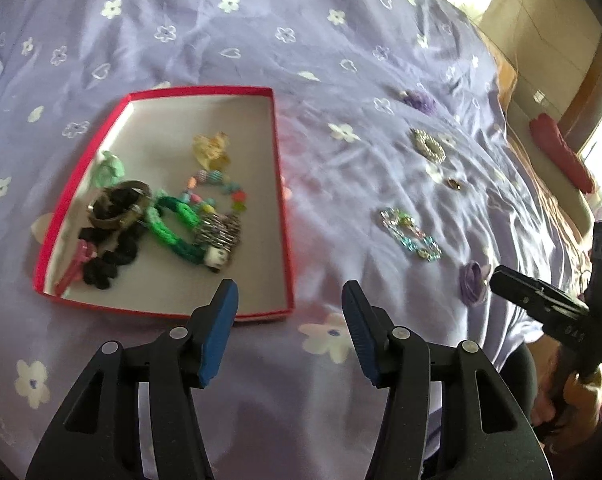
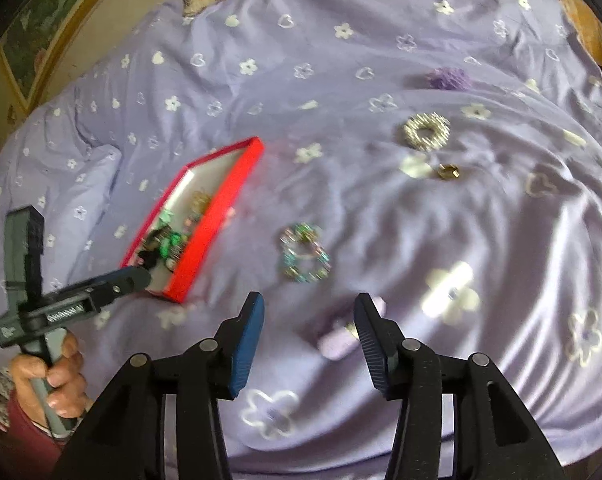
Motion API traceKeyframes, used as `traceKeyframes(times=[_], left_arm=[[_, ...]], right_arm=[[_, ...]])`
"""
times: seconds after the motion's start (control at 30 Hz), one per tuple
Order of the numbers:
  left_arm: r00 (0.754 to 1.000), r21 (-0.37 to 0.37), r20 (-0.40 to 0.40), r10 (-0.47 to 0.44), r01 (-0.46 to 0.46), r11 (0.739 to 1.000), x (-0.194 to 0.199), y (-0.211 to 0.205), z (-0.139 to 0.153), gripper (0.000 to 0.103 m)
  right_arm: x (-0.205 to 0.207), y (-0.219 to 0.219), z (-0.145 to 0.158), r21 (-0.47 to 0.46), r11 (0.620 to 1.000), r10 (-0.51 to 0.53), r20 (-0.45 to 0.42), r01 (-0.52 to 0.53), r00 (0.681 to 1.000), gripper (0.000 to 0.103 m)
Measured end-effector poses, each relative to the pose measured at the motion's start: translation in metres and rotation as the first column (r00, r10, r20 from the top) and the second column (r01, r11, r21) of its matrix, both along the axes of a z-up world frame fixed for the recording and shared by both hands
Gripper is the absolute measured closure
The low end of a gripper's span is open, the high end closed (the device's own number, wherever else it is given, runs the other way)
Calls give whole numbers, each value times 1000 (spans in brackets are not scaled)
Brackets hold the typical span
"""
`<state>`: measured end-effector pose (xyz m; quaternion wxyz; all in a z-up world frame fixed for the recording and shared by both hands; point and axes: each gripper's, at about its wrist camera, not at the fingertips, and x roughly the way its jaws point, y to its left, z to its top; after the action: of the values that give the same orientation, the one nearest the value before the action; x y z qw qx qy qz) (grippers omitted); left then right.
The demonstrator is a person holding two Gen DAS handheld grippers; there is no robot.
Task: Organize jewelry
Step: 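Move both open tools back toward the crystal bracelet and lilac bow, then grasp the crystal beaded bracelet with the left tool while the right tool grasps the lilac bow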
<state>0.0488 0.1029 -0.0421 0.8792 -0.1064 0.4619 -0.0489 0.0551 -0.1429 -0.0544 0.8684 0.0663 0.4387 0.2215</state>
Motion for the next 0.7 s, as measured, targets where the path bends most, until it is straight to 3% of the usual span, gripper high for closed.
traceKeyframes(times=[0.3,0.37,0.4,0.7], left_arm=[[999,19,-10,-54,54,998,14,-30,0,45],[998,22,-13,-69,69,997,21,-38,0,45],[997,26,-15,-81,81,996,25,-44,0,45],[981,5,-65,-184,184,983,69,-96,-19,45]], right_arm=[[14,0,-20,-31,999,-7,-35,6,999,54],[16,-2,-23,-34,999,-11,-33,10,999,65],[17,-4,-24,-35,999,-20,-34,19,999,89],[22,-39,-9,56,994,-91,-2,91,996,91]])
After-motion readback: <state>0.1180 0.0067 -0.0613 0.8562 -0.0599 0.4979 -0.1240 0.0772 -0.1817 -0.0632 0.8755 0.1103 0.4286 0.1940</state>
